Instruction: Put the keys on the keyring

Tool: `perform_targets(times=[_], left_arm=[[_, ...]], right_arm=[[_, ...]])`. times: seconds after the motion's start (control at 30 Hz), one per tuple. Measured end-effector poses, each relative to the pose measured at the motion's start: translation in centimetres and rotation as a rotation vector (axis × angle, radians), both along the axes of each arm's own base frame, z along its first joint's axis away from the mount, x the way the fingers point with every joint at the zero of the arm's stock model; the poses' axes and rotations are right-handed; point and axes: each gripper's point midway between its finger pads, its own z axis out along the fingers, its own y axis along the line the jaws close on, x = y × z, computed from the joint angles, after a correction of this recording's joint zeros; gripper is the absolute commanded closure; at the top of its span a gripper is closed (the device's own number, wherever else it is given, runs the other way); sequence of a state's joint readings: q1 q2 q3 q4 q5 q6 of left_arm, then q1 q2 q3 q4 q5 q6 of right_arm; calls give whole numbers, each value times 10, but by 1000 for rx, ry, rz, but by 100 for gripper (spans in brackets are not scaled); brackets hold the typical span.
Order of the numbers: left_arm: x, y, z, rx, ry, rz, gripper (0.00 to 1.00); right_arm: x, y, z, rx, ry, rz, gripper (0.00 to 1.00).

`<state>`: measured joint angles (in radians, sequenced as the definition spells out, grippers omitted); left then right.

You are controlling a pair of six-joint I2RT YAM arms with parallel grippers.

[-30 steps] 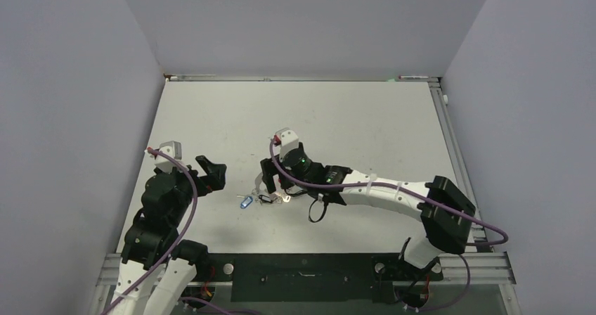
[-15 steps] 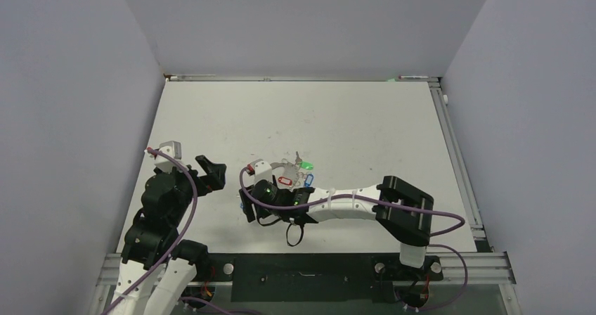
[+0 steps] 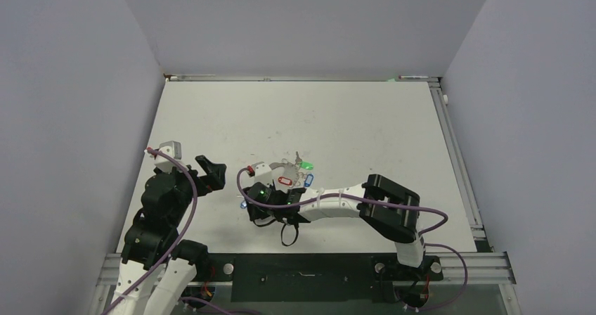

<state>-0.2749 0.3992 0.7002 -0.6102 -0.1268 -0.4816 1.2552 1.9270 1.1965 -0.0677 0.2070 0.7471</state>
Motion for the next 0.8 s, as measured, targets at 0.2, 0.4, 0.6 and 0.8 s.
perform_targets(times=[0.2,0.4,0.6,0.8], left_arm=[[0,0,0,0,0,0,4],[0,0,0,0,0,0,4],[0,0,0,0,0,0,4],[0,0,0,0,0,0,4]], right_arm=[[7,-4,1,-18,-19,-29,62],[16,-4,-2,-39,-38,-56,65],[20,-11,-19,-86,-34,-73,66],[23,-13,-19,-98,-44,-84,67]])
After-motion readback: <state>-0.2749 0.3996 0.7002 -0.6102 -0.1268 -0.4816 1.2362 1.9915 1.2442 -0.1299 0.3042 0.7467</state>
